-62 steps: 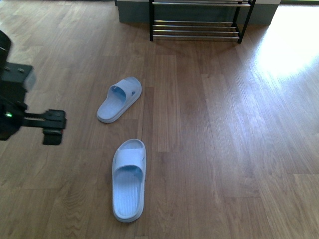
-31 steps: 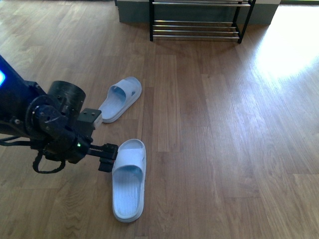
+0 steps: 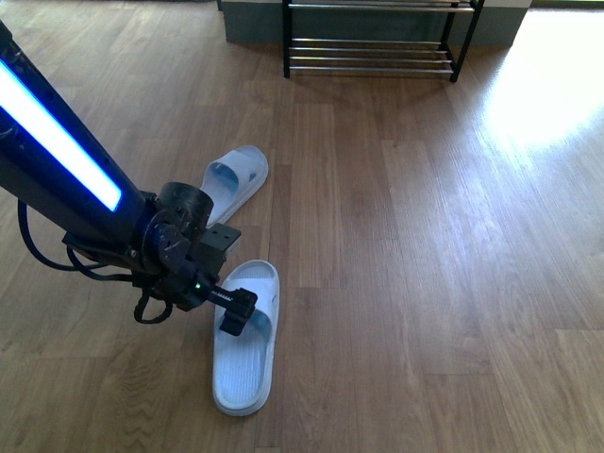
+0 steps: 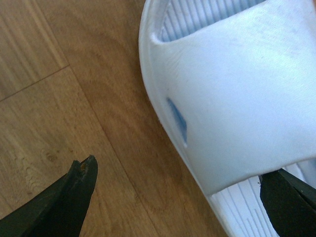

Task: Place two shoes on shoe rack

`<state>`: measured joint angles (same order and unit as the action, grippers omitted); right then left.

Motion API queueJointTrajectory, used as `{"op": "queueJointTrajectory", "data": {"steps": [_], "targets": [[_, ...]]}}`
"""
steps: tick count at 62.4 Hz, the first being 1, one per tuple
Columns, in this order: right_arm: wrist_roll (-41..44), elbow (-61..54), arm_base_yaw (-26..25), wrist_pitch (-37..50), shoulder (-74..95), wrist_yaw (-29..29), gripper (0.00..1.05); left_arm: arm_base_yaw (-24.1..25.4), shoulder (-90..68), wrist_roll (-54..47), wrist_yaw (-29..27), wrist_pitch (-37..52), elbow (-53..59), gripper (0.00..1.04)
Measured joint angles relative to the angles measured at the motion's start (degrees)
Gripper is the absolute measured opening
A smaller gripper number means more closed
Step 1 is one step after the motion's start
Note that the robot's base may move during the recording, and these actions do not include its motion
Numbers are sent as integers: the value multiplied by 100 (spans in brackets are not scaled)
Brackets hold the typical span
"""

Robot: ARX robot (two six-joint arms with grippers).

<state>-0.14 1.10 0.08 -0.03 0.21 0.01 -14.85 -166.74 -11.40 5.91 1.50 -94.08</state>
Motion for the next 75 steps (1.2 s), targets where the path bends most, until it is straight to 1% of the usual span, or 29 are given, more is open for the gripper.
{"op": "queueJointTrajectory", "data": {"steps": [13,19,24,27,28,30,34,39,40,42,48,50,53,55,59,62,68,75], "targets": [[0,0,0,0,0,0,95,-52,-236,-389,-317,170,-136,95],[0,0,0,0,0,0,95,-46,-391,-761,-573,527,-131,95],[0,0,0,0,0,0,95,-46,-431,-839,-737,804,-118,95],[0,0,0,0,0,0,95,-39,-452,-883,-879,1043,-101,90],[0,0,0,0,0,0,95,-42,-459,-881,-935,1119,-103,86],[0,0,0,0,0,0,95,-39,-459,-874,-964,1150,-103,83],[0,0,0,0,0,0,95,-20,-459,-872,-1045,1261,-103,72],[0,0,0,0,0,0,95,9,-463,-859,-1075,1292,-103,61],[0,0,0,0,0,0,95,15,-466,-861,-1132,1320,-98,58],[0,0,0,0,0,0,95,15,-468,-859,-1196,1340,-90,54],[0,0,0,0,0,0,95,46,-474,-848,-1274,1399,-52,38],[0,0,0,0,0,0,95,48,-483,-846,-1329,1412,-48,34],[0,0,0,0,0,0,95,59,-505,-844,-1342,1410,-48,25],[0,0,0,0,0,0,95,63,-509,-846,-1355,1410,-48,22],[0,0,0,0,0,0,95,76,-522,-848,-1368,1410,-31,11],[0,0,0,0,0,0,95,92,-522,-846,-1473,1440,15,3],[0,0,0,0,0,0,95,151,-409,-778,-1541,1447,203,2],[0,0,0,0,0,0,95,363,284,-299,-1751,1399,944,2]]}}
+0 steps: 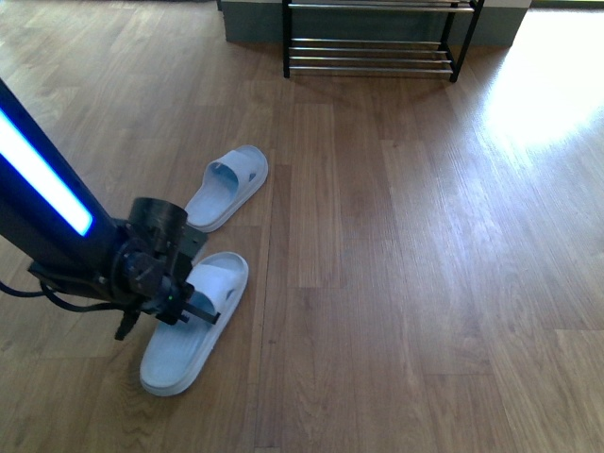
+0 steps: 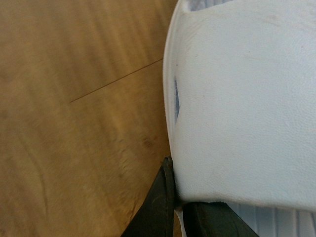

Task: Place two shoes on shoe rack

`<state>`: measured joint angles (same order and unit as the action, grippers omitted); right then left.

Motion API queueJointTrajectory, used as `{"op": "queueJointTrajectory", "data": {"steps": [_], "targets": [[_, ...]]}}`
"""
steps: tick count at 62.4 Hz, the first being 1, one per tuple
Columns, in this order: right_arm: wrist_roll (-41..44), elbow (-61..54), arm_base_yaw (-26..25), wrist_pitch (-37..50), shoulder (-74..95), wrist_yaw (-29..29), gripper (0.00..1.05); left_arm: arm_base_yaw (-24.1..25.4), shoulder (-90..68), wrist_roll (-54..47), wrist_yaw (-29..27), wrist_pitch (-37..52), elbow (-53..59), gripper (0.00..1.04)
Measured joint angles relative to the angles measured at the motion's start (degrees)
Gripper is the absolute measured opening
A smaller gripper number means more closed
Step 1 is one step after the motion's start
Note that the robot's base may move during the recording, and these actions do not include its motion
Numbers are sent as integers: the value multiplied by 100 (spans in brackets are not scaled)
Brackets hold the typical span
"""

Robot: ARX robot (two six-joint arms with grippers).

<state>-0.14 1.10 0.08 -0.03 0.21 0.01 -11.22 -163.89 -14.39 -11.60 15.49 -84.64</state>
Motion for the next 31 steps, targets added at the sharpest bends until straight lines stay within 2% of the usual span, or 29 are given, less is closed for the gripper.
{"op": "queueJointTrajectory", "data": {"steps": [17,31], "targets": [[0,0,0,0,0,0,95,439,2791,839,-595,332,1770,2],[0,0,0,0,0,0,95,610,5410,1279,-1486,446,3698,2]]}}
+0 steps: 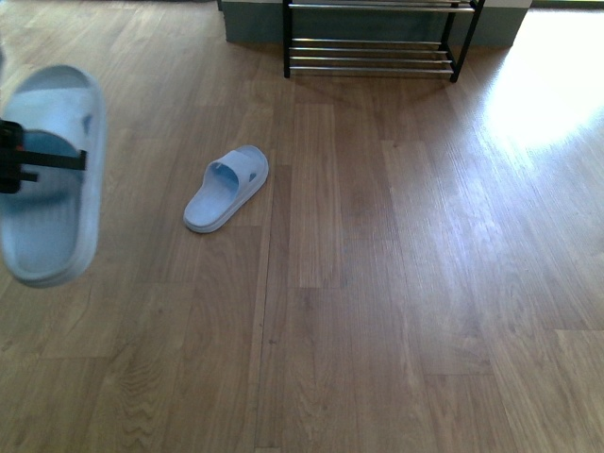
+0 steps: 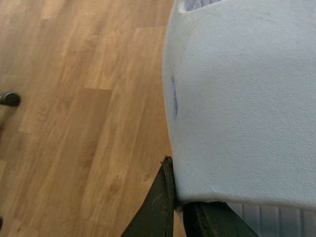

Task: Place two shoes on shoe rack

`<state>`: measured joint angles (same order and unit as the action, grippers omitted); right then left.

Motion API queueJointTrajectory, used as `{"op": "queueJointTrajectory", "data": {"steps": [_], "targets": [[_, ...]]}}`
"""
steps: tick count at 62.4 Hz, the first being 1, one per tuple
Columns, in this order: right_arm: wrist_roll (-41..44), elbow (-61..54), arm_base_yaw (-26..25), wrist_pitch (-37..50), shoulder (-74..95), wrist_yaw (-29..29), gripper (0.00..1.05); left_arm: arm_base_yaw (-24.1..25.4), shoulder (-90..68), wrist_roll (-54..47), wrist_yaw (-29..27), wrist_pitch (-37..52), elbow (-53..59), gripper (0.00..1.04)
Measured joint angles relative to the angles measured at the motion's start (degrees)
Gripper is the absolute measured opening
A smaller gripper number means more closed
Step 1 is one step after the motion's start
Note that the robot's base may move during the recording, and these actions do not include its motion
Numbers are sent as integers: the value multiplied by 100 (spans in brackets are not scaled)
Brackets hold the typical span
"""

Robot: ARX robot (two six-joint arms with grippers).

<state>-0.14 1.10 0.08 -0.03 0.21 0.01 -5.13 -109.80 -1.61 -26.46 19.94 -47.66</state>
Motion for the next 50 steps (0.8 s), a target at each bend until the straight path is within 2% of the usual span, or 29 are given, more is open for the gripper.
{"op": "queueJointTrajectory", "data": {"steps": [12,28,33,50], "targets": [[0,0,0,0,0,0,95,-46,1989,83,-804,-26,1416,2],[0,0,0,0,0,0,95,-271,4824,758,-1725,-1224,2892,2],[0,0,0,0,0,0,95,-321,5274,935,-1759,-1375,3045,2],[0,0,0,0,0,0,95,-339,5335,1091,-1759,-1379,3051,2]]}}
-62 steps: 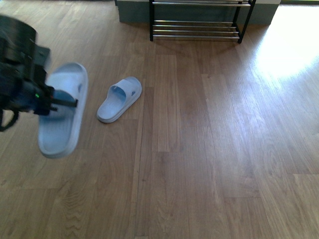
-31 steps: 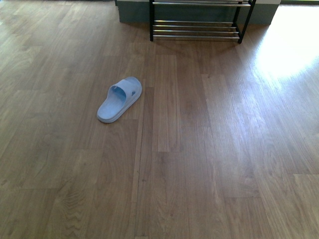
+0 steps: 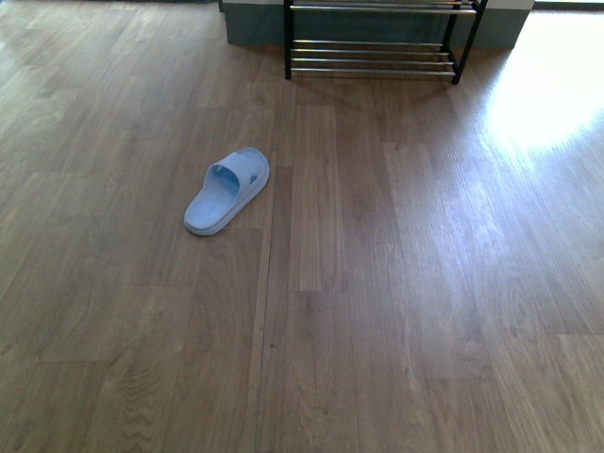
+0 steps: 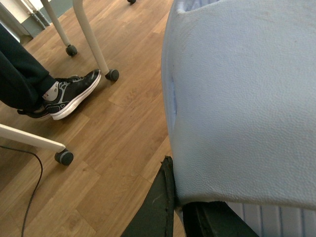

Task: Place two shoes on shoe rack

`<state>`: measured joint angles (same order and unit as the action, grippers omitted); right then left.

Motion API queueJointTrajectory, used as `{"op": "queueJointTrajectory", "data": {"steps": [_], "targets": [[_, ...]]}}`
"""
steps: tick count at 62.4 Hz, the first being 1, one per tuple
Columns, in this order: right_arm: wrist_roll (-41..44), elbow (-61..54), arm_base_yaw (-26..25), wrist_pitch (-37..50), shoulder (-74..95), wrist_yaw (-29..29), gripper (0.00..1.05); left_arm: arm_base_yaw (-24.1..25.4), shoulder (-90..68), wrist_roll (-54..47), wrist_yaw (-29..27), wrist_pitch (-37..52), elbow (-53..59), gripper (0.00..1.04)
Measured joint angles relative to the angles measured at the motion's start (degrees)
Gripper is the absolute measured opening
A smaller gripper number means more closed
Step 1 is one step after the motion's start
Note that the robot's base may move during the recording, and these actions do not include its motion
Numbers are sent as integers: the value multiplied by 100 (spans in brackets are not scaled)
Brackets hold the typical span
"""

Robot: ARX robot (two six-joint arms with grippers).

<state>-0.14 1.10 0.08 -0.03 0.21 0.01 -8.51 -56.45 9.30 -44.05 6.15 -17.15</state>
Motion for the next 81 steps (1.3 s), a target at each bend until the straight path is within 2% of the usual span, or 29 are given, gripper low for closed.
{"op": "queueJointTrajectory", "data": {"steps": [81], "targets": [[0,0,0,0,2,13,95,-13,0,7,13,-7,7,2]]}}
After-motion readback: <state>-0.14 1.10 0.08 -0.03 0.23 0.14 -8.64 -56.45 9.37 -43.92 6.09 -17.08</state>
